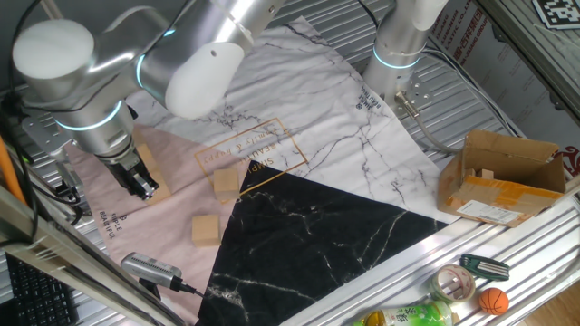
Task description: Stack the blocks into a pyramid shape
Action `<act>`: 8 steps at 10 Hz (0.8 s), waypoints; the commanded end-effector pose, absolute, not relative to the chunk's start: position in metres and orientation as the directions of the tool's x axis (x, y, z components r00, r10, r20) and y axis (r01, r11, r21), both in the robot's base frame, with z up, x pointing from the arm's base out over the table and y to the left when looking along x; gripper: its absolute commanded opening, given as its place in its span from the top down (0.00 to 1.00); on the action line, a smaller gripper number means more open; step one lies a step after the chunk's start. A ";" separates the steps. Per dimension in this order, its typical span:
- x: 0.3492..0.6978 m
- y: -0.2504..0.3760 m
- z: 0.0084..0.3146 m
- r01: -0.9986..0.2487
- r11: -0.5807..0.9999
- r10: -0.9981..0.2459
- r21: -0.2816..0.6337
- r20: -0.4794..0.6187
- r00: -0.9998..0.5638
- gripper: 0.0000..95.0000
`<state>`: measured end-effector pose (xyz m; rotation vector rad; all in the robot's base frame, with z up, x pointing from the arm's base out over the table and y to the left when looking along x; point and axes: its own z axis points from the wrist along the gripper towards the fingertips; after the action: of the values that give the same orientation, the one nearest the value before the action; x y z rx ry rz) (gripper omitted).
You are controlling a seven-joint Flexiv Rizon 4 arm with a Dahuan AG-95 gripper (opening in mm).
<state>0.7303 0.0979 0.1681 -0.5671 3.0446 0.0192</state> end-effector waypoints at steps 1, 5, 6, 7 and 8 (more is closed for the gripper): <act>0.727 0.097 0.168 -0.447 0.894 -0.448 -0.027 -0.045 -0.893 1.00; 0.727 0.097 0.168 -0.487 0.870 -0.492 -0.076 -0.073 -0.868 1.00; 0.727 0.097 0.168 -0.506 0.858 -0.512 -0.085 -0.104 -0.852 1.00; 0.727 0.097 0.168 -0.513 0.856 -0.518 -0.071 -0.111 -0.848 1.00; 0.727 0.097 0.168 -0.515 0.855 -0.519 -0.067 -0.093 -0.850 1.00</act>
<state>0.7253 0.0955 0.1679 -0.8194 2.8914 -0.0942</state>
